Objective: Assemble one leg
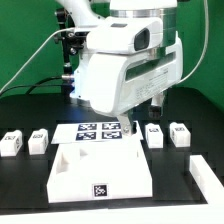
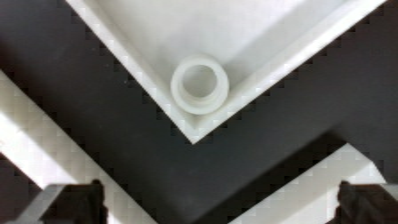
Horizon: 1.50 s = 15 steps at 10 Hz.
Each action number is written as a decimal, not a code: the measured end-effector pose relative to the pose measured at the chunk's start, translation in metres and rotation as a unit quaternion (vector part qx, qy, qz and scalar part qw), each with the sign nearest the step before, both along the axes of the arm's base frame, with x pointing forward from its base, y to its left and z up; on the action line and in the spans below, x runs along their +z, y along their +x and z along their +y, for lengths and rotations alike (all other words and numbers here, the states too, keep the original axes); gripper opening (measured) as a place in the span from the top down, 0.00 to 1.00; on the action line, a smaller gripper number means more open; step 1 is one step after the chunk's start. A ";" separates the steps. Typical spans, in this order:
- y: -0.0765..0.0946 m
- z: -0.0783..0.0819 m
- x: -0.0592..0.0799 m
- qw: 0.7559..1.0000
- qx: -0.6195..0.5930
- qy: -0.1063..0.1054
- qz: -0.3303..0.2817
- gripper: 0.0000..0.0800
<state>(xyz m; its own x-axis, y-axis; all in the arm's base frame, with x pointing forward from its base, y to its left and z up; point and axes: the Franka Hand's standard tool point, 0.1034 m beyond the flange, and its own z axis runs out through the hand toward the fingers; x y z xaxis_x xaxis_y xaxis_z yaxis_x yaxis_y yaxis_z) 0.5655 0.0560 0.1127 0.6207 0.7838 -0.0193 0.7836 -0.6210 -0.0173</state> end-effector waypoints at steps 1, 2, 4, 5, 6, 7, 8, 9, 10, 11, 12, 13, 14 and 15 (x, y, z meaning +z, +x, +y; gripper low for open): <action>0.000 0.000 0.000 1.000 0.000 0.000 0.000 0.19; 0.000 0.000 0.000 1.000 0.000 0.000 0.000 0.19; 0.000 0.000 0.000 1.000 0.011 0.000 0.000 0.19; 0.000 0.000 0.000 1.000 0.024 0.001 0.000 0.19; -0.001 0.000 0.000 1.000 0.024 0.001 0.000 0.19; -0.016 -0.003 -0.003 0.997 0.071 0.001 -0.001 0.19; -0.042 -0.012 -0.009 0.987 0.159 0.002 -0.009 0.19; -0.066 -0.026 -0.017 0.971 0.239 0.004 -0.007 0.19; -0.078 -0.042 -0.024 0.955 0.297 0.007 -0.002 0.19; -0.077 -0.047 -0.023 0.943 0.332 0.005 -0.003 0.19; -0.077 -0.047 -0.023 0.923 0.384 0.003 -0.001 0.19; -0.077 -0.048 -0.024 0.908 0.420 0.002 0.001 0.19; -0.078 -0.048 -0.024 0.910 0.414 0.002 0.001 0.19; -0.084 -0.050 -0.029 0.911 0.413 0.003 0.002 0.19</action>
Offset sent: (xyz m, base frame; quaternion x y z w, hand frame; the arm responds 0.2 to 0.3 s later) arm 0.0000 0.0000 0.0000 0.0000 0.0000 0.0000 1.0000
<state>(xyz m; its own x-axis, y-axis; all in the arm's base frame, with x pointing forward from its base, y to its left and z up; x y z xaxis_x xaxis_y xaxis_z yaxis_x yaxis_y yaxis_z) 0.4816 0.0061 0.0834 -0.1803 0.9835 -0.0142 0.9834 0.1800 -0.0226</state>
